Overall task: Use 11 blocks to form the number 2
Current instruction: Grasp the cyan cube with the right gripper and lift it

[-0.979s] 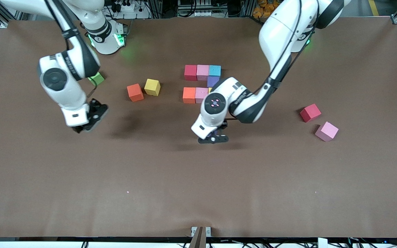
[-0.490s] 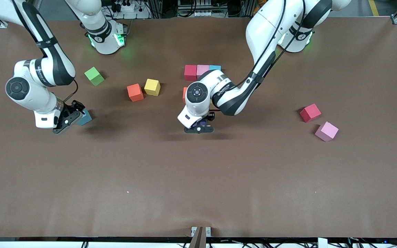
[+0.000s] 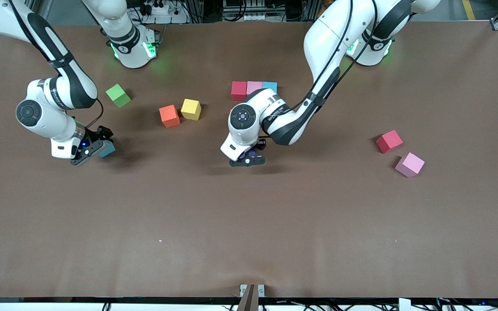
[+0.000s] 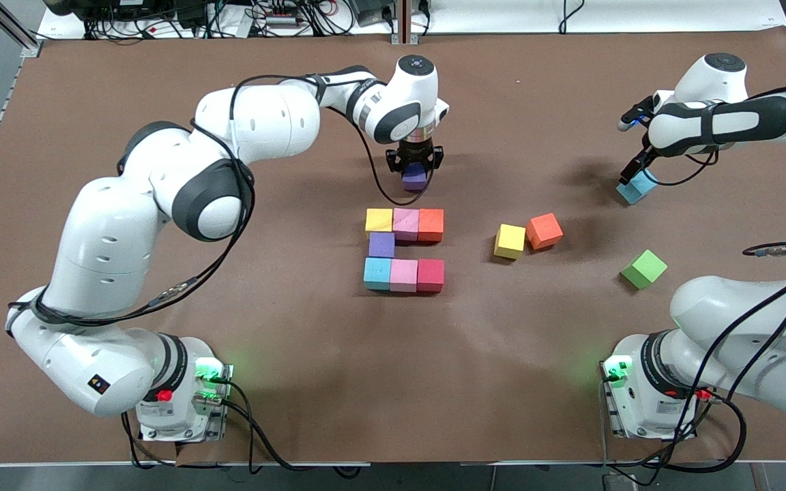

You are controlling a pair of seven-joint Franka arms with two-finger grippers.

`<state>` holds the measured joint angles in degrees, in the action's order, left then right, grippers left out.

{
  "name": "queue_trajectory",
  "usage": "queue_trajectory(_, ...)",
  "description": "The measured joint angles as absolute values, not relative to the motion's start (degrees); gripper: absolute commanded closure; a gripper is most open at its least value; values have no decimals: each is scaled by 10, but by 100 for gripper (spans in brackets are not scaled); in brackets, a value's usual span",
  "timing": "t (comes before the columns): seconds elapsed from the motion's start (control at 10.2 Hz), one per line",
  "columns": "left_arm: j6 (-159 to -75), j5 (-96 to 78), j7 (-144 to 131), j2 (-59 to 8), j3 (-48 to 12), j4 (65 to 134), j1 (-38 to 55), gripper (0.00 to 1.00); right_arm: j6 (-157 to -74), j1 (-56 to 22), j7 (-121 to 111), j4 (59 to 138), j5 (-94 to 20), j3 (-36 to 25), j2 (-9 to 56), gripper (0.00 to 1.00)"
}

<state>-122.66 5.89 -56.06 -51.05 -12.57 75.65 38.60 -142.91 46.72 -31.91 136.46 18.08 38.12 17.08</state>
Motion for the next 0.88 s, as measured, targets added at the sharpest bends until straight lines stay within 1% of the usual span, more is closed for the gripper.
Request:
queue_trajectory(0.39,-1231,59,-578,-514,-126,752,395,86,-1427,471,-319,1369,184,361,181,0)
queue_trajectory(0.49,-1231,59,-579,-514,-126,751,399,86,-1427,475,-319,1370,186,357,187,7)
queue_trajectory(0.59,-1231,59,-580,-514,-126,751,402,86,-1427,481,-319,1370,187,356,191,21)
queue_trajectory(0.69,-1231,59,-580,-514,-126,751,405,86,-1426,487,-319,1370,189,356,196,30)
queue_trajectory(0.78,-1231,58,-581,-514,-127,751,409,86,-1426,488,-319,1370,190,355,198,33)
queue_trajectory(0.88,-1231,56,-582,-514,-127,751,412,86,-1426,488,-318,1370,190,356,198,44)
